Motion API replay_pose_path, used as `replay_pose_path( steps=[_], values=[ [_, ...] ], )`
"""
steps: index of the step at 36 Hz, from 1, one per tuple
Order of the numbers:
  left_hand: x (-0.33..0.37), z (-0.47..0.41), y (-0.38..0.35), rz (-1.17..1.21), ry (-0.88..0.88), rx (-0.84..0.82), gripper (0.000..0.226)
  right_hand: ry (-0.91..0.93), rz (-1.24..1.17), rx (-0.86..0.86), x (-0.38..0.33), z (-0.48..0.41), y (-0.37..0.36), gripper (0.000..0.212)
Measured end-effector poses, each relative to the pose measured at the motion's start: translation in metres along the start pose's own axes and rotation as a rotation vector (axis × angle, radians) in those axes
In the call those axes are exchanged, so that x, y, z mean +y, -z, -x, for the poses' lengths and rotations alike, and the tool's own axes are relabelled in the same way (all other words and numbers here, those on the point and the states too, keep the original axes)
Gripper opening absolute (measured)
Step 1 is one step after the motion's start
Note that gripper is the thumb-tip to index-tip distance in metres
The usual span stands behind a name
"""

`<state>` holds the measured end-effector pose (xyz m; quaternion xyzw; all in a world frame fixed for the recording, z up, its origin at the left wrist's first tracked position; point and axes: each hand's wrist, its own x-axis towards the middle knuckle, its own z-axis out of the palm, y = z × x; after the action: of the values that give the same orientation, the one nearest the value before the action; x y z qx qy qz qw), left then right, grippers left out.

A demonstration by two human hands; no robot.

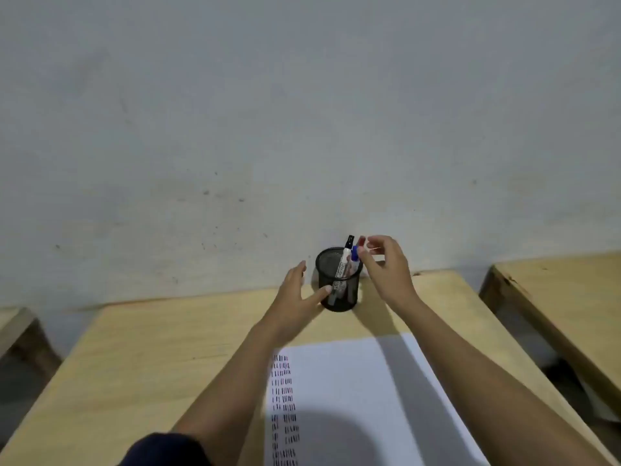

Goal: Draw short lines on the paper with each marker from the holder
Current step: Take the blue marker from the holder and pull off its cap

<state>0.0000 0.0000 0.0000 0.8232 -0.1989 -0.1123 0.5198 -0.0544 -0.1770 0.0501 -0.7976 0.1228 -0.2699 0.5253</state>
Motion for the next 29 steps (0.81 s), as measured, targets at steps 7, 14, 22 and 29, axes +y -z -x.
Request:
replay_pose_path(
  steps=[7,14,22,29],
  values=[
    [-0.02,-0.017,-0.032,0.126,-0.17,0.039,0.07,0.137,0.104,-0.014,0.03,0.004,-0.024,0.029],
    [-0.021,-0.018,-0.049,0.283,-0.245,0.14,0.05,0.202,0.169,0.035,0.035,-0.005,-0.027,0.016],
    [-0.019,-0.016,-0.049,0.26,-0.228,0.141,0.047,0.187,0.068,-0.041,0.01,0.004,-0.013,0.012],
    [-0.009,-0.013,-0.049,0.121,-0.205,0.211,0.047,0.236,-0.003,0.035,-0.019,0.012,0.008,0.019]
  ],
)
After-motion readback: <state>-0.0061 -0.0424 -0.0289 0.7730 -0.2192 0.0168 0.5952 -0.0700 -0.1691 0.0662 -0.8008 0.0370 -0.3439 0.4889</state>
